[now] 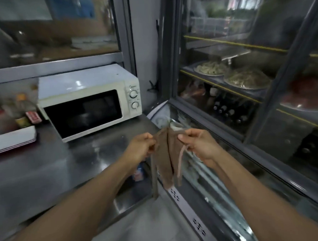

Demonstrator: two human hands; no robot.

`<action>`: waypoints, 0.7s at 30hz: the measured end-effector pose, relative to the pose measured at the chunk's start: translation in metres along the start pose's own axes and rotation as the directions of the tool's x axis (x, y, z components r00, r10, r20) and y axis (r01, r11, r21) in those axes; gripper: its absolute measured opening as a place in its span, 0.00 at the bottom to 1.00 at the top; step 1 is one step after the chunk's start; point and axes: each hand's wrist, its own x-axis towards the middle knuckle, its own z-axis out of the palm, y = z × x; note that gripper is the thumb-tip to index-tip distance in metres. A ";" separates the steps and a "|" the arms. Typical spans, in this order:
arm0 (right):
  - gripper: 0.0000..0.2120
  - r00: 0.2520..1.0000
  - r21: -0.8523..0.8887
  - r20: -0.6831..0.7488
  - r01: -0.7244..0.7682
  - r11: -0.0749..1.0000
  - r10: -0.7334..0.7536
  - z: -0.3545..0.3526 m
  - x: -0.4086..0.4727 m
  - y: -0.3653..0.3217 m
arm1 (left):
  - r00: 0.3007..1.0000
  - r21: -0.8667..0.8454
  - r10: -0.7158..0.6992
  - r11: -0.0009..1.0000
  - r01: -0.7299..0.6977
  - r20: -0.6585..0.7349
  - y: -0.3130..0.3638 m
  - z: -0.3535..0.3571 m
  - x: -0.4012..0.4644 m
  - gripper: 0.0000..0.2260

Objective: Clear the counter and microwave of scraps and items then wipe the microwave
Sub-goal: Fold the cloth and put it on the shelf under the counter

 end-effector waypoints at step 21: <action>0.27 0.849 0.116 0.477 -0.317 0.941 0.227 0.075 0.074 0.034 | 0.929 -0.473 -0.356 0.839 0.269 -0.104 -0.057 -0.112 0.029 0.14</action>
